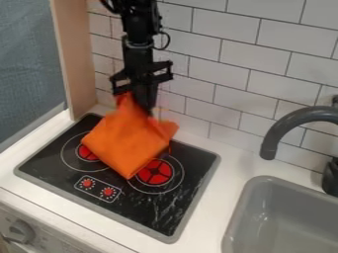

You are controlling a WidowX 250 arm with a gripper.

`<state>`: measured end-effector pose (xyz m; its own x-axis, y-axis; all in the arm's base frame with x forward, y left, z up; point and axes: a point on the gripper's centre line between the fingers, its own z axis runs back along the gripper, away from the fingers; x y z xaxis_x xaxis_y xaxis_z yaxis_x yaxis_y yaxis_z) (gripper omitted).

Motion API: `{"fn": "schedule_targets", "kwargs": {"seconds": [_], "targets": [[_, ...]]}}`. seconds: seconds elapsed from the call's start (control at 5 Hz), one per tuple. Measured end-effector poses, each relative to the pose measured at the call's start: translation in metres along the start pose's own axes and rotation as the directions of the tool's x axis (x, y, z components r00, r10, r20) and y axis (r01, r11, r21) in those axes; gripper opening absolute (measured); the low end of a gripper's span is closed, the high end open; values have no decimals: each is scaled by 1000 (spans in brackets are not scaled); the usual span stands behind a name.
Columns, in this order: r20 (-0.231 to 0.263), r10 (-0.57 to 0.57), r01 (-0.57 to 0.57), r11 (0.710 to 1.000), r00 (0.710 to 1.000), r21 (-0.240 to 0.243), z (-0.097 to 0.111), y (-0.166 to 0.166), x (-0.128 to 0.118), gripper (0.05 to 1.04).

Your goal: Unfold the cloth from top to bottom

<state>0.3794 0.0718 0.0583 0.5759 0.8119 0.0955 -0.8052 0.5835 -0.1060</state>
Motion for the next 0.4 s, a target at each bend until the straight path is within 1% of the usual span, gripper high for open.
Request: {"fn": "schedule_targets", "kwargs": {"seconds": [0.2, 0.4], "targets": [[24, 6, -6, 1000, 1000, -21, 23, 12, -10, 58], [38, 3, -3, 1000, 999, -13, 38, 35, -23, 58]]}}
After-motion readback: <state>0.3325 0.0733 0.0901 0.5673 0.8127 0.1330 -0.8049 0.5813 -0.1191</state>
